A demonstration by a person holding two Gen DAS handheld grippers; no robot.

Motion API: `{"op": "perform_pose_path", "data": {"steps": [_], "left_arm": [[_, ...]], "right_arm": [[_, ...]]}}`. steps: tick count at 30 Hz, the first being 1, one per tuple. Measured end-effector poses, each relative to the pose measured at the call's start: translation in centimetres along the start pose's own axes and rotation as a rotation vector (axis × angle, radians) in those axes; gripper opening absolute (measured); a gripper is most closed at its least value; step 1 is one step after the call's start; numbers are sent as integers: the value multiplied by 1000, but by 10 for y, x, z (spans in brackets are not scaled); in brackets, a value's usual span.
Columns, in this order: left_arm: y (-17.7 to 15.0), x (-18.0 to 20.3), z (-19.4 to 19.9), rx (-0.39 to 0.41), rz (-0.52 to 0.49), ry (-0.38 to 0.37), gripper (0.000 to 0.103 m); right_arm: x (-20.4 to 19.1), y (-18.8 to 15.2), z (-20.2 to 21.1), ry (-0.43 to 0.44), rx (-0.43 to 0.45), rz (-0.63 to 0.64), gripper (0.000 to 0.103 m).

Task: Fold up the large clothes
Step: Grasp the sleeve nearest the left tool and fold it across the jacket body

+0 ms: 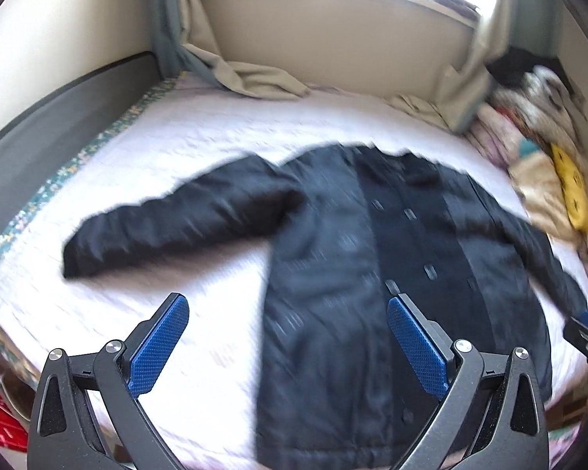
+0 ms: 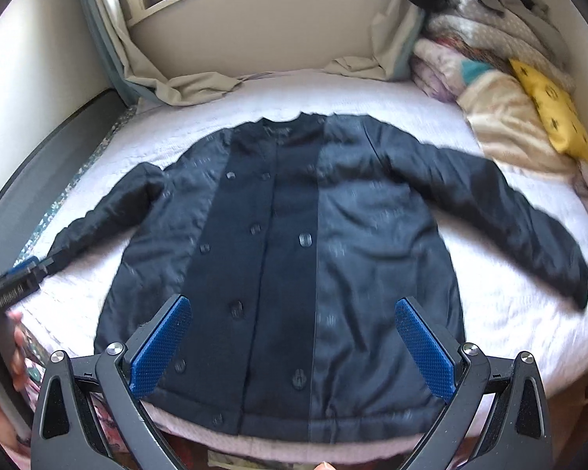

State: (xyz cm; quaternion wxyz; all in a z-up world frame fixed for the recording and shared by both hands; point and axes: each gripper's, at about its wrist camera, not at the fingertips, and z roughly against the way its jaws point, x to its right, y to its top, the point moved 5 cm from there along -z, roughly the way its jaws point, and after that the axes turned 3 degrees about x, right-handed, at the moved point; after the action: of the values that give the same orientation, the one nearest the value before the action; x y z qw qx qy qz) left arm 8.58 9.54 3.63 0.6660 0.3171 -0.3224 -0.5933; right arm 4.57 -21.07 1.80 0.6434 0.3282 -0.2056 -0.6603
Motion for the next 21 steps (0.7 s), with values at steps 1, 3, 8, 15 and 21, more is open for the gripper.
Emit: {"op": "perform_pose_path", "data": {"steps": [1,3,8,15,21], "left_arm": [[9,-6,-5,-15,15,2,103],[39,-28,-14,-25,63,1,103],[72,-76,-62,-123,187,27,102],[36,-165,-118,-262,598,-100,98],[2,-222,-128,-266,923,-152,96]], "right_arm": [[1,13,-2,10,-3,-3,103],[3,44,-5,37,12,0,103],[12,102,-21,-9,108,46,103],[43,93,-77,-14,-1,-33,103],[47,91,-102,-28,-36,-63,103]]}}
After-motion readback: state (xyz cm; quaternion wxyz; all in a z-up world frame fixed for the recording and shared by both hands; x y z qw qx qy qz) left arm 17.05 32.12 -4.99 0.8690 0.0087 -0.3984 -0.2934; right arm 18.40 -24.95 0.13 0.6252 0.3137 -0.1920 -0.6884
